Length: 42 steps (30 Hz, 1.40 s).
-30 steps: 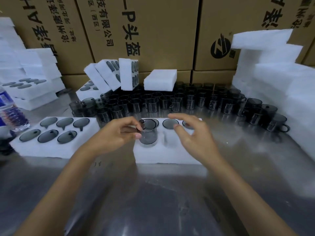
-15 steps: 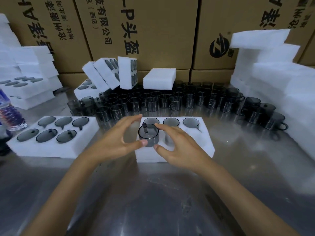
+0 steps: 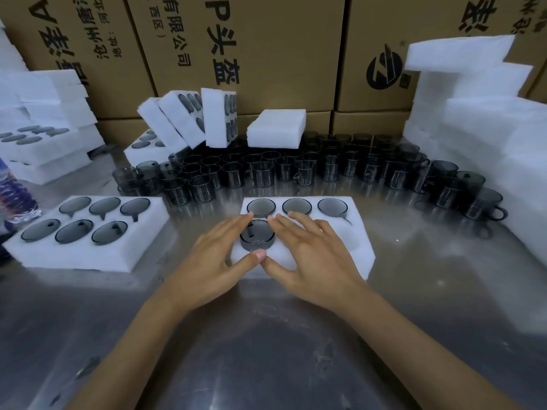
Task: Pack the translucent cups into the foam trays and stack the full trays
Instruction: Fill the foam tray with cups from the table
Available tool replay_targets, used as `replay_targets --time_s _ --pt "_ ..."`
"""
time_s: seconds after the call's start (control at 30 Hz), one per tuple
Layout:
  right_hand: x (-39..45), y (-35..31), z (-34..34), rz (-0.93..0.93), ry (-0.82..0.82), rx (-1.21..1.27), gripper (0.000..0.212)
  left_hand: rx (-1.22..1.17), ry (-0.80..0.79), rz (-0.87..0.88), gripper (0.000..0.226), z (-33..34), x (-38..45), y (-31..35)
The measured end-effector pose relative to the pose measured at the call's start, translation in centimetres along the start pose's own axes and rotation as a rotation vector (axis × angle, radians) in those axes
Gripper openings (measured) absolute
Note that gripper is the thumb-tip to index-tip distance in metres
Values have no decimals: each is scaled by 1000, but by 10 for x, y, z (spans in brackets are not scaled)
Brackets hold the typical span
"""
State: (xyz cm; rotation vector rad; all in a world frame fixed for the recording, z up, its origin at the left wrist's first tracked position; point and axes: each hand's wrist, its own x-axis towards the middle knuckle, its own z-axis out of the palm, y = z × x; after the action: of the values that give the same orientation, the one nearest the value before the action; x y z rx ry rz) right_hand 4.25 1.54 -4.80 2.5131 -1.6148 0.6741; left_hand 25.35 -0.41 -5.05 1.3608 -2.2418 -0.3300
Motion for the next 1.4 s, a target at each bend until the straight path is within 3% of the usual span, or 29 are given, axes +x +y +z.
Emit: replay_targets --time_s 0.3,0.37,0.43,0.5,0.57,0.67,0.83,1.03,1.27,1.4 --pt "5 -1 1 -2 -33 -72 78 118 8 -6 76 4 -1 -5" --pt "11 2 -2 6 -56 -24 76 -98 -4 -78 60 4 0 -3" --pt "23 8 -8 -7 -55 21 69 -473 54 -199 35 2 6 -2" --pt "37 17 -12 -18 -37 81 58 -640 147 -261 32 -6 18 -7" --pt "45 25 -10 -3 -31 124 51 -477 216 -282 34 -19 37 -18" --pt "47 29 -1 58 -85 186 57 -196 303 -410 36 -37 78 -52" --pt "48 34 6 99 -153 247 54 48 196 -594 43 -28 110 -92" --pt "50 38 10 92 -152 251 51 -18 349 -443 13 -5 104 -90" --pt "51 35 6 116 -151 314 49 -98 489 -161 18 -12 80 -69" --pt "52 40 -12 217 -137 629 51 -132 484 20 19 -36 74 -32"
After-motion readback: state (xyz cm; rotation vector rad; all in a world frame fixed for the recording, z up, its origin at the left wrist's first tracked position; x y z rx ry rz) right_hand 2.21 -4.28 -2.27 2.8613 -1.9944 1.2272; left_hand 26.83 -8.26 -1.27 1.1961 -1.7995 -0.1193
